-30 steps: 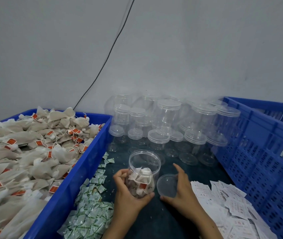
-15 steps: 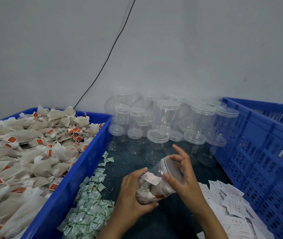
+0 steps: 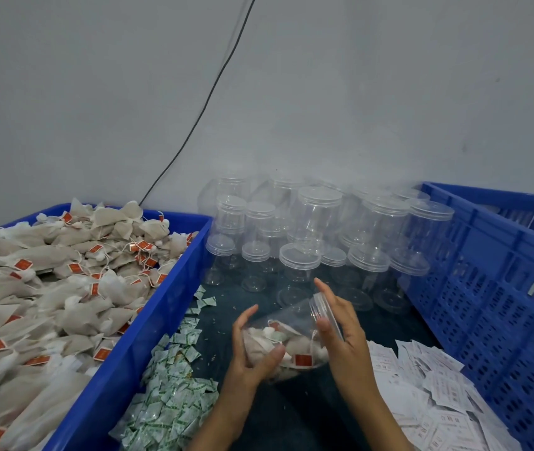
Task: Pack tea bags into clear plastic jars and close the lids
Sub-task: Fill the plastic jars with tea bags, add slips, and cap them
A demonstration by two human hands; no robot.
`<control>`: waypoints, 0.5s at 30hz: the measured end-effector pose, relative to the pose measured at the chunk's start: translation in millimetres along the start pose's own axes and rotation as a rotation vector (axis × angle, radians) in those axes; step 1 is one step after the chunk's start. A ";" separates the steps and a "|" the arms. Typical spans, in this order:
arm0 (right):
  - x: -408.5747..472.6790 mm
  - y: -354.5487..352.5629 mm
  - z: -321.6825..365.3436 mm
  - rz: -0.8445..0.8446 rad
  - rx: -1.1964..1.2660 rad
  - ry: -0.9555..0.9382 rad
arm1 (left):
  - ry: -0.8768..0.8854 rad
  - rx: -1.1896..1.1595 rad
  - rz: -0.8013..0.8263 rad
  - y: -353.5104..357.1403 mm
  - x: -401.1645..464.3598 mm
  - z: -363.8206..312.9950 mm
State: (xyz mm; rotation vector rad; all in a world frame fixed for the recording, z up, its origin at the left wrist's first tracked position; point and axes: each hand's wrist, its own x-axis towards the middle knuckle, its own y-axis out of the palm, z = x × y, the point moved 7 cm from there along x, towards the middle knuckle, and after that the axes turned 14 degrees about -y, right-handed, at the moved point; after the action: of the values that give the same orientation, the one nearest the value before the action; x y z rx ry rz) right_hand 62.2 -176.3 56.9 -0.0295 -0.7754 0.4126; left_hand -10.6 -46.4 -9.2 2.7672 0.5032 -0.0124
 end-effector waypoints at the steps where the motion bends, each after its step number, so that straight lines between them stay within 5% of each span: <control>1: -0.9 2.6 1.7 0.013 0.001 -0.013 | -0.026 -0.014 -0.010 -0.4 -1.1 1.7; 9: 11.5 0.8 20.0 0.229 0.079 -0.144 | -0.380 -0.132 0.281 18.3 -11.0 14.5; 15: 5.0 6.7 -12.4 0.115 0.034 0.174 | -0.087 -0.097 -0.033 3.5 1.6 5.8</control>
State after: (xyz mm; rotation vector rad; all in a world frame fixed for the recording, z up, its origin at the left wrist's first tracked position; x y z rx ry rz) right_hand 71.6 -166.7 50.2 -0.0777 -0.5967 0.5252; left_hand -7.6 -50.8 -13.6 2.6508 0.5120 -0.1131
